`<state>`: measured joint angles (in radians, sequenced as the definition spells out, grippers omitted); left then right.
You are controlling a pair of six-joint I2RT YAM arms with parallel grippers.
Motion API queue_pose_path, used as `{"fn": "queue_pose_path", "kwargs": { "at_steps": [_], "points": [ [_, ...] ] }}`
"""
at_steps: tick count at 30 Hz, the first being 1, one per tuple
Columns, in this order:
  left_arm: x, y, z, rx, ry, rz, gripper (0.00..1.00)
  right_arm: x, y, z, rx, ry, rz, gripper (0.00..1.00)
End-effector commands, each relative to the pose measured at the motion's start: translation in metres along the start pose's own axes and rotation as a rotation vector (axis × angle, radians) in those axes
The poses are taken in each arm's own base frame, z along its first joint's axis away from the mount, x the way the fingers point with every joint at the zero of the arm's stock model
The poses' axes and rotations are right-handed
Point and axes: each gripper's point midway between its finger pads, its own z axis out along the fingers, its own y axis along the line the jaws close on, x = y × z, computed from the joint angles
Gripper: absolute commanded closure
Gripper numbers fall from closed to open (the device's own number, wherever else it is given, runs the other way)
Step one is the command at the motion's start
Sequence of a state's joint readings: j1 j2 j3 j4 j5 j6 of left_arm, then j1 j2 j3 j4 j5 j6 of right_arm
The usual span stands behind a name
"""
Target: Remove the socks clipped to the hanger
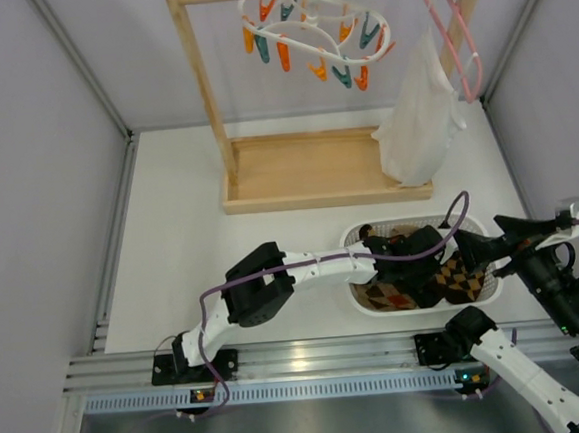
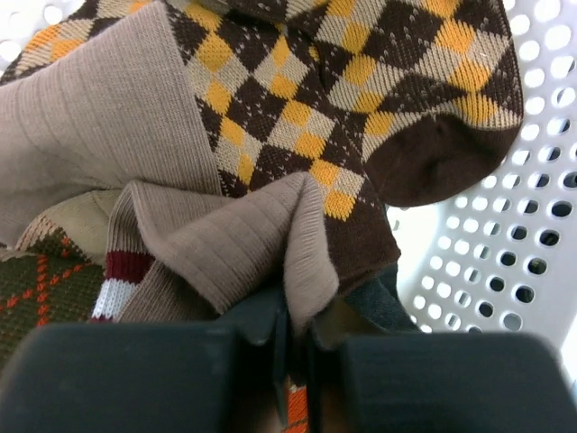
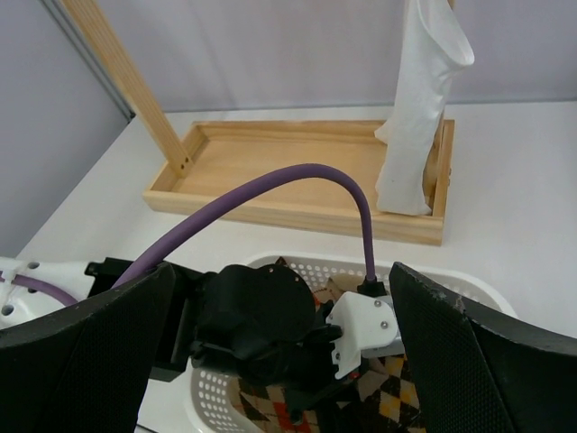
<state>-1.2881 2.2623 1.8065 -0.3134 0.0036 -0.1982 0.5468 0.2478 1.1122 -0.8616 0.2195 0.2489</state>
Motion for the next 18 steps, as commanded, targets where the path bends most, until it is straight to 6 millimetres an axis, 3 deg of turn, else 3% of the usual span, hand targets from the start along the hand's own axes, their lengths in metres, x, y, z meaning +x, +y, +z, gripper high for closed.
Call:
{"fn": "queue_pose_path", "kwargs": {
  "at_steps": [1,9,13,18],
  "points": [
    [0.003,0.002,-0.001,-0.030,0.011,-0.046,0.88,-0.011,0.015,-0.002,-0.076,-0.044,0.040,0.01],
    [-0.033,-0.002,-0.027,-0.060,-0.083,-0.149,0.59,-0.012,0.015,-0.003,-0.082,-0.051,0.046,0.01],
    [-0.057,-0.002,-0.055,-0.089,-0.154,-0.177,0.47,-0.012,0.015,-0.002,-0.076,-0.048,0.045,0.01],
    [-0.069,0.006,-0.090,-0.138,-0.214,-0.228,0.34,-0.006,0.013,0.007,-0.055,-0.016,0.043,0.01]
  ]
}}
